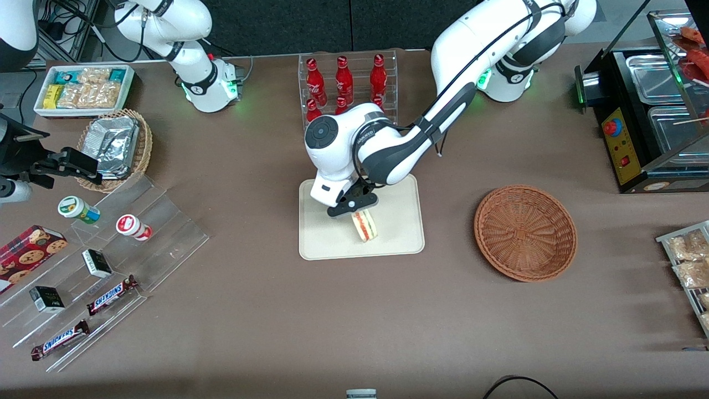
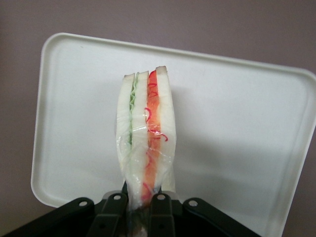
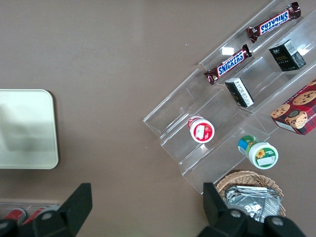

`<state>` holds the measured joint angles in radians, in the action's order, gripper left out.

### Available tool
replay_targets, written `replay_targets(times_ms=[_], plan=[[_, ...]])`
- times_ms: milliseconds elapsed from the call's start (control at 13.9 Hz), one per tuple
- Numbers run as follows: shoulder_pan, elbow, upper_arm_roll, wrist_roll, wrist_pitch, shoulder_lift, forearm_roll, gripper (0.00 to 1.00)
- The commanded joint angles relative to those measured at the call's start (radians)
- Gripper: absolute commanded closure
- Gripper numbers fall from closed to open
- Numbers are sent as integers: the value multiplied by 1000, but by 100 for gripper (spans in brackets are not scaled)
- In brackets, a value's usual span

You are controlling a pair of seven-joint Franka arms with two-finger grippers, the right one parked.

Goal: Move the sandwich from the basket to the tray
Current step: 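Lower the held sandwich onto the middle of the cream tray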

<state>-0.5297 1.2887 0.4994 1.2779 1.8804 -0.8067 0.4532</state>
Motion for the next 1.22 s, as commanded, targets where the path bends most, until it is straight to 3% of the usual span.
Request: replay_targets(times_ms=[0, 576, 648, 720, 792, 864, 936, 1152], plan=[[-4, 24, -4, -89, 22, -2, -30, 100], [-4, 60, -5, -186, 46, -29, -51, 100], [-4, 60, -5, -186, 54, -29, -51, 89], [-4, 60, -5, -186, 56, -31, -51, 64], [-4, 60, -7, -187, 56, -31, -51, 30], [-4, 60, -7, -189, 54, -29, -50, 6], [-4, 58, -7, -189, 46, -26, -50, 1], [2, 49, -7, -170, 17, 3, -54, 1]])
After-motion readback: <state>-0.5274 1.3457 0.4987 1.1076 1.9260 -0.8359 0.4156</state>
